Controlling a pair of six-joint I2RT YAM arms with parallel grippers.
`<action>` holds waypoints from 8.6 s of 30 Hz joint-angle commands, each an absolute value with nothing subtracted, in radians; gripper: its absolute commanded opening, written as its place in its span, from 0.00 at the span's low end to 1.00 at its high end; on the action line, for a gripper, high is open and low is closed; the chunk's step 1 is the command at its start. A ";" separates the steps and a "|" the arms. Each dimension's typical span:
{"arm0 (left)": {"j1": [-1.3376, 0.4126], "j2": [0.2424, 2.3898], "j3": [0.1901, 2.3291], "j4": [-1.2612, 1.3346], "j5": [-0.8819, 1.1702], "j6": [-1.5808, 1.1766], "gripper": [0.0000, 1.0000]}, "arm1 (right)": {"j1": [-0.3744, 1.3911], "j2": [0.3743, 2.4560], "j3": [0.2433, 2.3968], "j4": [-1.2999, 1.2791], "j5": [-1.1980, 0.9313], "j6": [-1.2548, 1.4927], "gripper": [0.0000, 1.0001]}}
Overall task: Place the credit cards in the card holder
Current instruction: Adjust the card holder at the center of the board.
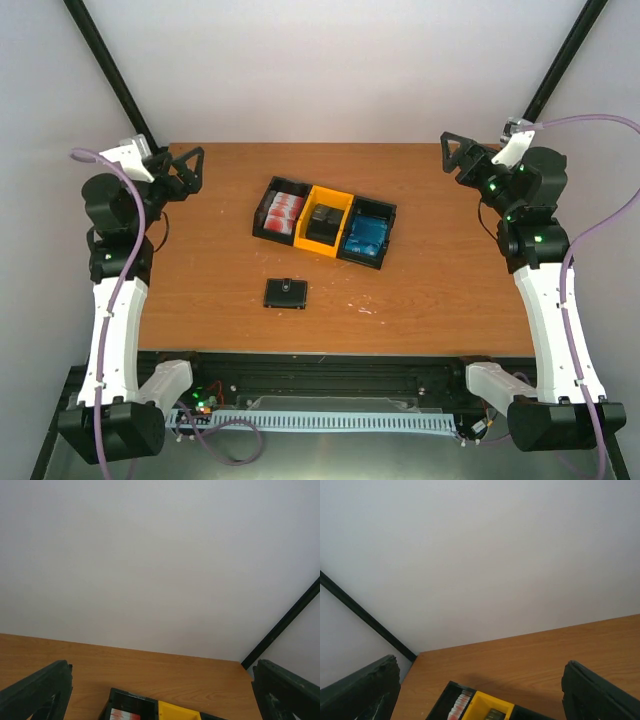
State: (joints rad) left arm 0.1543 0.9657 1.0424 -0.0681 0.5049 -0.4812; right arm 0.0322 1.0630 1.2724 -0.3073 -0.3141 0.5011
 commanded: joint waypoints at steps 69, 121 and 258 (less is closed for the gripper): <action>-0.118 1.131 0.462 -0.482 0.594 -0.852 0.82 | 0.957 1.946 1.243 -0.585 -0.085 0.494 0.51; -0.373 1.360 0.508 -0.114 0.698 -0.971 0.27 | 0.985 1.688 0.978 -0.493 -0.125 0.611 0.39; -0.488 1.563 0.692 -0.180 0.653 -0.857 0.00 | 0.950 1.819 1.210 -0.794 0.218 0.798 0.23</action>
